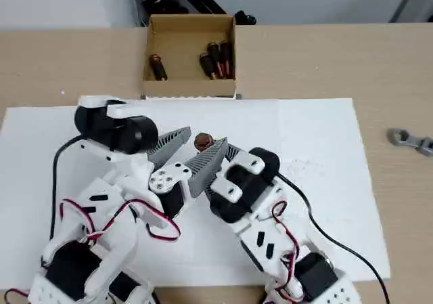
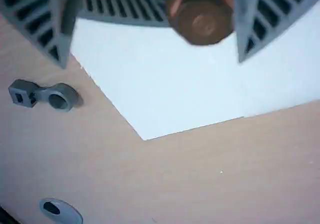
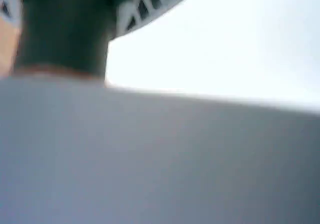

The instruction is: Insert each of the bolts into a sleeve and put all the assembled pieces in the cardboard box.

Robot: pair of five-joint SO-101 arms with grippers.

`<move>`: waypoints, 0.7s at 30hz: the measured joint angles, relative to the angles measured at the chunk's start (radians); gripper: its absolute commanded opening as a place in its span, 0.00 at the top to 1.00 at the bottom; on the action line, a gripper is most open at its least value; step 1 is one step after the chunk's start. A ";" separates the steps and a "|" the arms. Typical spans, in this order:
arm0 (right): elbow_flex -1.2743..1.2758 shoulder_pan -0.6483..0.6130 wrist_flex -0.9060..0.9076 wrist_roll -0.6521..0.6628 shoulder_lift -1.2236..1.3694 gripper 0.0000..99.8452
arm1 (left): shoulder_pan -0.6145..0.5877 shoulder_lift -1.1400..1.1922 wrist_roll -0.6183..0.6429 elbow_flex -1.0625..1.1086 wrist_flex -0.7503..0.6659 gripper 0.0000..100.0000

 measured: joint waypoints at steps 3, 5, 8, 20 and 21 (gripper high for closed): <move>0.002 0.006 0.000 0.000 0.000 1.00 | 0.000 -0.002 -0.051 -0.012 0.020 0.86; -0.002 0.032 0.000 0.000 0.011 1.00 | -0.020 0.000 -0.095 -0.012 0.021 0.93; -0.026 0.101 -0.008 0.000 0.086 1.00 | -0.114 0.000 -0.149 -0.012 0.021 1.00; -0.239 0.199 -0.020 -0.002 0.508 1.00 | -0.582 0.000 -0.272 0.123 0.031 0.99; -0.269 0.209 -0.032 -0.005 0.539 1.00 | -0.598 0.000 -0.287 0.141 0.031 0.99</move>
